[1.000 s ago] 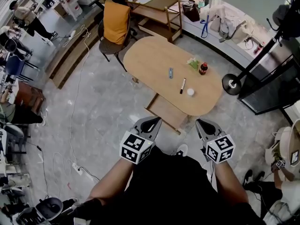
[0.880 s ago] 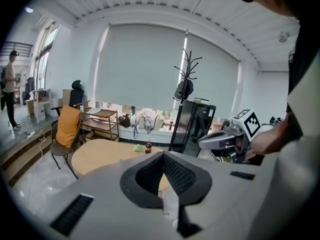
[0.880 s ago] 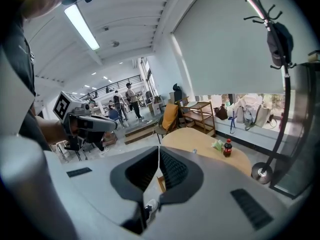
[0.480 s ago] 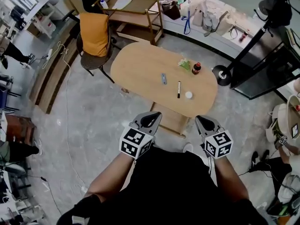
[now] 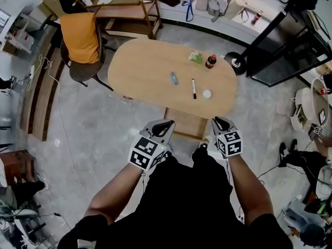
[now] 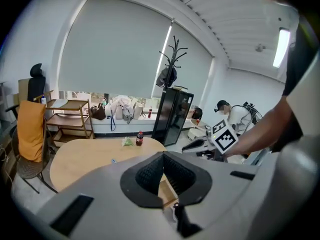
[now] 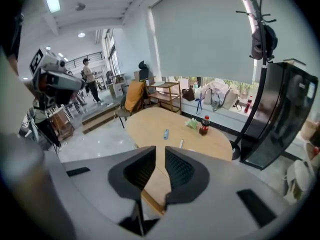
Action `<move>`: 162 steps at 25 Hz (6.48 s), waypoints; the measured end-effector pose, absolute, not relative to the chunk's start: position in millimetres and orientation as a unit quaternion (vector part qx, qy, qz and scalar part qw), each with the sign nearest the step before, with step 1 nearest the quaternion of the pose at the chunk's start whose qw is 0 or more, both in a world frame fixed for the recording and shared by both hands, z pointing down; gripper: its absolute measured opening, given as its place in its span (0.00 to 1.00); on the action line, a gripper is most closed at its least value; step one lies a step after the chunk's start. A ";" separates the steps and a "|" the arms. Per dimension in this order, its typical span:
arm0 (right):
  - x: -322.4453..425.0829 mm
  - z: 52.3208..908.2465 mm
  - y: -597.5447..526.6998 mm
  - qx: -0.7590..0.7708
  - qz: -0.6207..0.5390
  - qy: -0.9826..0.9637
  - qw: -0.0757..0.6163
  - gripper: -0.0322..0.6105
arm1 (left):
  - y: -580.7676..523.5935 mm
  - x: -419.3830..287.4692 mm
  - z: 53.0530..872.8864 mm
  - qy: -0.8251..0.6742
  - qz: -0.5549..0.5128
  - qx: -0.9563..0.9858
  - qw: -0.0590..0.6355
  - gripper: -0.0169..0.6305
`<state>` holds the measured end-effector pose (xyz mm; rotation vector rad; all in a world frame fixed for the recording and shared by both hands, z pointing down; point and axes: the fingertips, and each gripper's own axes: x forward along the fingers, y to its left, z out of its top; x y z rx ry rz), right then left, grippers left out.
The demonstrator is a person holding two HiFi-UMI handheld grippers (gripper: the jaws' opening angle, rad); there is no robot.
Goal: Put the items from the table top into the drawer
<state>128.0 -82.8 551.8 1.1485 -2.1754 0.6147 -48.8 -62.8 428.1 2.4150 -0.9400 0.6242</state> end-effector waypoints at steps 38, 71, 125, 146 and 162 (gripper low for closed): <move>117.4 827.1 -161.0 0.319 0.235 -0.793 0.463 0.44 | -48.9 -60.8 565.5 -0.443 0.271 0.769 0.374 0.03; 103.3 948.0 -20.0 0.227 0.213 -0.720 0.620 0.47 | -25.9 -91.2 582.3 -0.406 0.282 0.788 0.367 0.03; 134.1 467.0 -150.4 0.315 0.241 -0.900 0.181 0.05 | -138.6 0.8 422.6 -0.471 0.223 0.816 0.250 0.03; 79.4 774.2 -265.7 0.440 0.338 -0.748 0.364 0.08 | -210.2 -102.8 548.0 -0.342 0.316 0.839 0.281 0.03; 88.4 905.2 -305.5 0.426 0.359 -0.674 0.485 0.22 | -176.7 -148.0 598.4 -0.356 0.322 0.805 0.348 0.03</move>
